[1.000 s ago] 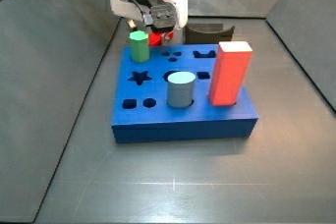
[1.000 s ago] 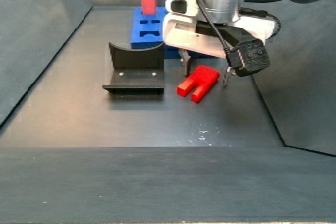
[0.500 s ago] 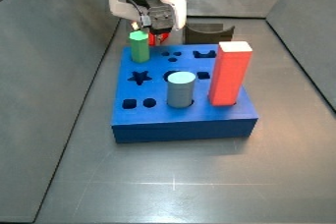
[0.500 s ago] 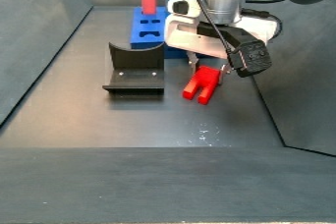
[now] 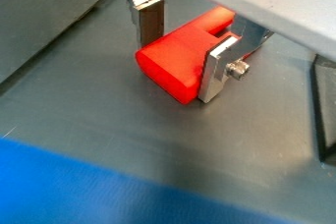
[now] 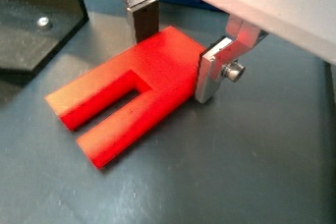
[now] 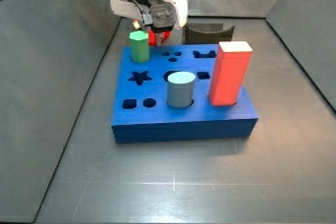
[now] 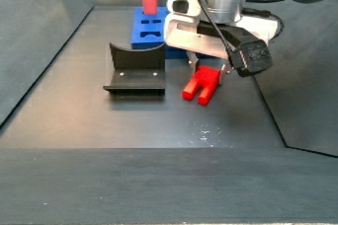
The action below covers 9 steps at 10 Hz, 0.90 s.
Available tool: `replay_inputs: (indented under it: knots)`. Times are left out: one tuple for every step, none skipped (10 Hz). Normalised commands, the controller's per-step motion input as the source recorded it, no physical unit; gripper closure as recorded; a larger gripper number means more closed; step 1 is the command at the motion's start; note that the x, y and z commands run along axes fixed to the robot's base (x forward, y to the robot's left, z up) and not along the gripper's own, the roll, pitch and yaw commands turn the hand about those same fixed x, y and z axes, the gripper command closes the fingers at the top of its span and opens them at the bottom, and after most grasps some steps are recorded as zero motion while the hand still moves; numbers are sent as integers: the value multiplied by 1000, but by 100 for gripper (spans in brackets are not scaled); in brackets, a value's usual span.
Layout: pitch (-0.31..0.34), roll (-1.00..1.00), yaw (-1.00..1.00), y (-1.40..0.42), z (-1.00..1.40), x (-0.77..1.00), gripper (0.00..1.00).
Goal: Pick up the square-circle object. Move up. Place the square-circle object on the fixture. Regrasp the square-circle object. Rotate the square-circle object. Move to above the board. Insert the square-circle object.
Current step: Pick up the square-circle object, then move up.
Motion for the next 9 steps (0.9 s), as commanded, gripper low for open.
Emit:
replay_inputs:
  knots:
    - [0,0,0,0,0,0,100]
    - [0,0,0,0,0,0,100]
    - [0,0,0,0,0,0,100]
    - [0,0,0,0,0,0,100]
    - [0,0,0,0,0,0,100]
    - [0,0,0,0,833,0,100]
    - [29,-5,-13,-21,822,-23,100]
    - [62,-5,-12,-15,706,-44,100]
    - [73,-2,-12,-7,584,-24,100]
